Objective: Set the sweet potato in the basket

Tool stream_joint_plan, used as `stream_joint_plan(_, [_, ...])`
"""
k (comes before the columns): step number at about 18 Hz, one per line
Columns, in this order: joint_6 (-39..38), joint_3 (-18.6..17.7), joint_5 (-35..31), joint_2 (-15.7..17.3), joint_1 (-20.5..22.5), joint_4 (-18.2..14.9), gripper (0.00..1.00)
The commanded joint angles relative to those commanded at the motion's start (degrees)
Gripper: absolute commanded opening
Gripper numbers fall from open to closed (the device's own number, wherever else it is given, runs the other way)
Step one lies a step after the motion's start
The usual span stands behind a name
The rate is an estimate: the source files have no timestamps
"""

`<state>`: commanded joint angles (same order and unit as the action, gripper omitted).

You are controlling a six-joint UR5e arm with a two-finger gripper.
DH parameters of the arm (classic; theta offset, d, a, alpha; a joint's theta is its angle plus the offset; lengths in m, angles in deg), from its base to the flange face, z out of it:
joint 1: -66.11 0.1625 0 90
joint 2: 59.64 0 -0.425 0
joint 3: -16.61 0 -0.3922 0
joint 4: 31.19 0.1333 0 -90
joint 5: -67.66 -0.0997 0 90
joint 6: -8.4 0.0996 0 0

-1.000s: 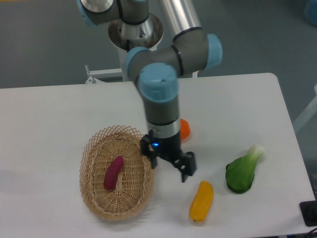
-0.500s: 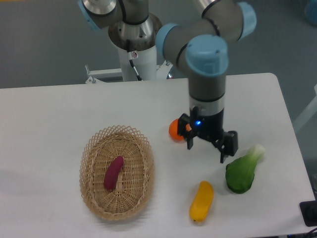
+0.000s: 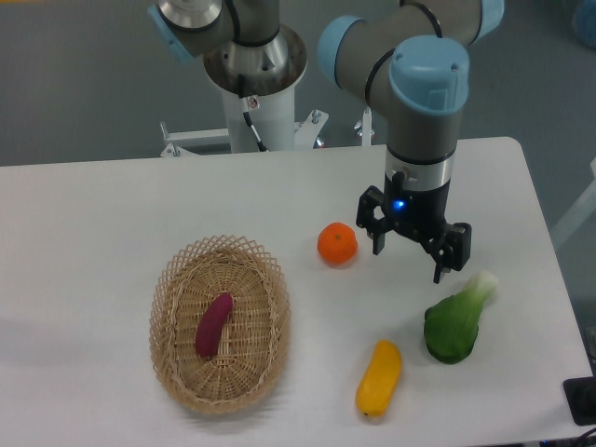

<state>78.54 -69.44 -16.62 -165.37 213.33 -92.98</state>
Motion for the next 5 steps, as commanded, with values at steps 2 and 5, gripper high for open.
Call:
stream_joint_plan(2, [-0.09,0.0,0.0,0.0,-0.09,0.09,1.0])
stream_joint_plan(5, [-0.09,-0.09,0.0,0.0,-0.18,0.09,1.0])
